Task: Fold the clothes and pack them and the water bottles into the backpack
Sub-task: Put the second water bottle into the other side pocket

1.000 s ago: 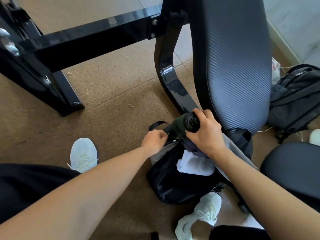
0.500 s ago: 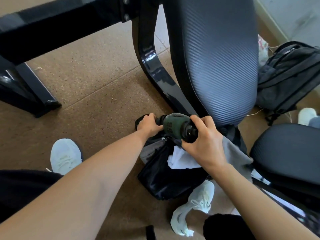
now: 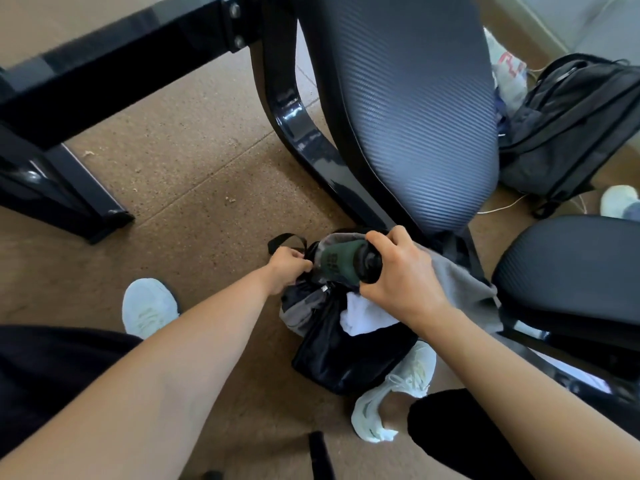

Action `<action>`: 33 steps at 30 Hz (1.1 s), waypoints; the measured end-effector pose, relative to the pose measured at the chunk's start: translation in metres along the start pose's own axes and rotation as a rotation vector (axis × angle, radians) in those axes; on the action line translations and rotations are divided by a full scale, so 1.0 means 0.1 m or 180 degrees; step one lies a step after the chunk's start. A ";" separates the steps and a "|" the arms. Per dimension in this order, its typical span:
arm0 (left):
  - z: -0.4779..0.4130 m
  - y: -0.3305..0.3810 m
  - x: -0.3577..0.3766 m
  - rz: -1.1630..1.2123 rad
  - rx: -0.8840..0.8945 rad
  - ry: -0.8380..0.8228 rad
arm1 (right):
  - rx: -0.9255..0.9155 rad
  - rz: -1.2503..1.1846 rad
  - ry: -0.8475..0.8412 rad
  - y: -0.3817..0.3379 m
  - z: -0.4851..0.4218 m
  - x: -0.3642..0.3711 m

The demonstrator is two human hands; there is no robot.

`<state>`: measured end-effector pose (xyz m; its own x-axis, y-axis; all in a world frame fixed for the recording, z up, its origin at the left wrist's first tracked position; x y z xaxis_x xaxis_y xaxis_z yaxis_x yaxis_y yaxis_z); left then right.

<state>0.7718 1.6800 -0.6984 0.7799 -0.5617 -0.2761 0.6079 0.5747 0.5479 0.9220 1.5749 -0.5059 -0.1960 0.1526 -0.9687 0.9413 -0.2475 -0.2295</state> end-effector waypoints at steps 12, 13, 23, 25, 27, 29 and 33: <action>0.63 -0.73 0.08 0.0920 -0.0456 0.0165 | -0.0727 -0.0133 -0.0842 -0.54 -0.28 0.07; 0.64 -0.75 0.06 0.0959 -0.0464 0.0215 | -0.0717 -0.0200 -0.0936 -0.56 -0.34 0.11; 0.58 -0.78 -0.07 -0.0602 0.0715 0.1300 | -0.0778 0.0414 -0.1454 -0.27 -0.37 0.25; 0.55 -0.76 -0.08 -0.0615 0.0596 0.1249 | -0.0861 0.0499 -0.1462 -0.23 -0.33 0.28; 0.53 -0.75 -0.09 -0.0552 0.0468 0.1235 | -0.0948 0.0627 -0.1456 -0.22 -0.32 0.29; 0.52 -0.77 -0.10 -0.0328 0.0278 0.1336 | -0.0969 0.0730 -0.1490 -0.23 -0.31 0.29; 0.55 -0.79 -0.09 0.0066 0.0052 0.1443 | -0.1396 0.1171 -0.1473 -0.38 -0.32 0.32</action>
<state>0.7080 1.6069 -0.6956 0.7806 -0.2307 -0.5809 0.5919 0.5715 0.5684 0.8882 1.6195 -0.5253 0.1489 -0.3100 -0.9390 0.9730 0.2153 0.0832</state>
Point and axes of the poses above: each hand's wrist, its own z-axis away from the middle knuckle, its own x-axis out of the palm, y = z × x, the point moved 2 cm from there along -z, towards the middle knuckle, and after that the axes turned 15 degrees about y, right-handed, at the moved point
